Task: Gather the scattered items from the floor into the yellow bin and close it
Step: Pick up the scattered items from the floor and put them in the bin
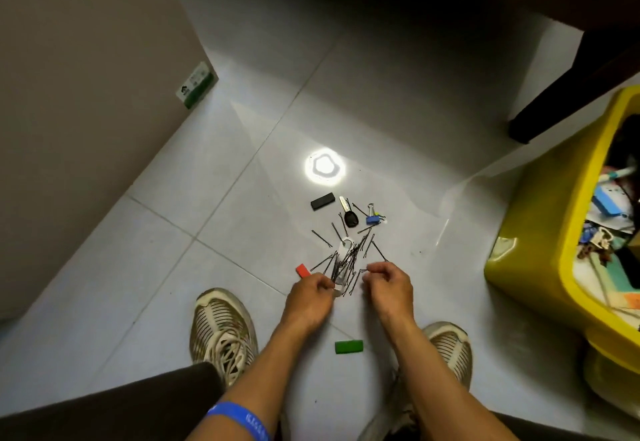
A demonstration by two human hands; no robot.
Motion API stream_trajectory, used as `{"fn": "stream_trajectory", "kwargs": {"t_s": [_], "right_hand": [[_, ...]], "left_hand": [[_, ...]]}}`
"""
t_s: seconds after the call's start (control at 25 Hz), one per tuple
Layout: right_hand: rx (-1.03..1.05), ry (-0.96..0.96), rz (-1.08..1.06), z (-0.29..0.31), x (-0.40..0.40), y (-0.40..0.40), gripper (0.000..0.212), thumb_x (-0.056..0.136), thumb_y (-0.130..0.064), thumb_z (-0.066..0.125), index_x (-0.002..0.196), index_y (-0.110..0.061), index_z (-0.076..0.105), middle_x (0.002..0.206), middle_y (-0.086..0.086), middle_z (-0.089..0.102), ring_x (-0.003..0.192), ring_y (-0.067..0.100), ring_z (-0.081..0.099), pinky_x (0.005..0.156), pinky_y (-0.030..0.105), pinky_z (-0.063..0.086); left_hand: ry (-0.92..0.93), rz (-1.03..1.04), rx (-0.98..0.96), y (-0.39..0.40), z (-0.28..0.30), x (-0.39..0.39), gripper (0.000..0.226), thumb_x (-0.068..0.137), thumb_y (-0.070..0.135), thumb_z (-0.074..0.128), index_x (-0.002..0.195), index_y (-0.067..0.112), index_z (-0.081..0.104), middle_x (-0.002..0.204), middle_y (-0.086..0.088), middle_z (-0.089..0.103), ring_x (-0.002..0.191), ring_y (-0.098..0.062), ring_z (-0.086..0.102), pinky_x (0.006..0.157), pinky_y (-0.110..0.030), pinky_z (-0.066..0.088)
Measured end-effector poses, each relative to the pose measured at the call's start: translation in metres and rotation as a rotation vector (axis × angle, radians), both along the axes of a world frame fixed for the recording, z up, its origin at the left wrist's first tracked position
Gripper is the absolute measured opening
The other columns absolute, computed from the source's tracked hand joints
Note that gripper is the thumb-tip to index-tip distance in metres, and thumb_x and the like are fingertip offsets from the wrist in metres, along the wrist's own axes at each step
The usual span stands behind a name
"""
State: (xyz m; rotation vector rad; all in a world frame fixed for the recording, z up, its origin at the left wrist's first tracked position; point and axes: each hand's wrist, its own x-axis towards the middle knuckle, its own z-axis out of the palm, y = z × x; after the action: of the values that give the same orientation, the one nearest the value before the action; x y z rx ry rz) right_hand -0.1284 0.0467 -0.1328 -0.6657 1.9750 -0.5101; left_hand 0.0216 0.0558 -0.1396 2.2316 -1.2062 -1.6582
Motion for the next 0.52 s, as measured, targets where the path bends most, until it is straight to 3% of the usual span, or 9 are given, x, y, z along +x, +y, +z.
{"fn": "stream_trajectory", "kwargs": {"t_s": [0.08, 0.2, 0.24, 0.32, 0.4, 0.52], "right_hand": [[0.229, 0.158, 0.129, -0.001, -0.008, 0.020, 0.022, 0.083, -0.017, 0.051, 0.071, -0.015, 0.070, 0.075, 0.003, 0.074, 0.071, 0.023, 0.067, 0.070, 0.031, 0.055], [0.681, -0.201, 0.329, -0.003, 0.015, 0.064, 0.028, 0.076, -0.014, 0.042, 0.067, -0.002, 0.065, 0.061, 0.014, 0.069, 0.047, 0.026, 0.059, 0.051, 0.031, 0.050], [0.705, -0.236, 0.347, -0.005, 0.021, 0.074, 0.026, 0.073, -0.012, 0.043, 0.070, 0.000, 0.065, 0.060, 0.014, 0.069, 0.045, 0.026, 0.058, 0.050, 0.032, 0.050], [0.598, -0.170, 0.384, -0.011, 0.025, 0.075, 0.022, 0.070, -0.011, 0.052, 0.076, 0.000, 0.070, 0.064, 0.008, 0.073, 0.054, 0.024, 0.064, 0.057, 0.032, 0.054], [0.416, -0.131, 0.386, -0.010, 0.025, 0.053, 0.010, 0.074, -0.011, 0.062, 0.077, -0.013, 0.071, 0.069, -0.002, 0.074, 0.066, 0.012, 0.066, 0.063, 0.023, 0.052], [0.196, -0.124, 0.290, -0.002, 0.017, 0.009, 0.021, 0.078, -0.003, 0.062, 0.073, -0.023, 0.066, 0.079, 0.001, 0.071, 0.069, 0.014, 0.060, 0.065, 0.023, 0.048]], "left_hand": [[-0.200, 0.045, -0.106, 0.004, 0.001, 0.007, 0.012, 0.088, 0.018, 0.052, 0.088, 0.024, 0.063, 0.096, 0.004, 0.068, 0.086, -0.018, 0.061, 0.076, -0.028, 0.048], [-0.273, 0.097, -0.131, 0.013, -0.002, 0.009, 0.014, 0.087, 0.016, 0.054, 0.096, 0.025, 0.048, 0.104, 0.003, 0.053, 0.094, -0.020, 0.053, 0.077, -0.029, 0.042], [-0.262, 0.072, -0.121, 0.016, -0.002, 0.006, 0.019, 0.086, 0.016, 0.055, 0.098, 0.026, 0.044, 0.107, 0.004, 0.046, 0.099, -0.020, 0.050, 0.079, -0.029, 0.041], [-0.227, 0.041, -0.149, 0.014, -0.001, 0.001, 0.024, 0.084, 0.015, 0.058, 0.100, 0.026, 0.044, 0.109, 0.005, 0.041, 0.104, -0.018, 0.046, 0.082, -0.027, 0.038], [-0.141, -0.010, -0.180, 0.005, -0.002, -0.002, 0.026, 0.083, 0.015, 0.062, 0.106, 0.023, 0.052, 0.114, 0.005, 0.045, 0.108, -0.017, 0.046, 0.088, -0.026, 0.039], [-0.055, -0.002, -0.182, -0.016, 0.002, -0.006, 0.031, 0.083, 0.015, 0.065, 0.113, 0.019, 0.060, 0.120, 0.000, 0.054, 0.105, -0.016, 0.053, 0.092, -0.026, 0.043]]}}
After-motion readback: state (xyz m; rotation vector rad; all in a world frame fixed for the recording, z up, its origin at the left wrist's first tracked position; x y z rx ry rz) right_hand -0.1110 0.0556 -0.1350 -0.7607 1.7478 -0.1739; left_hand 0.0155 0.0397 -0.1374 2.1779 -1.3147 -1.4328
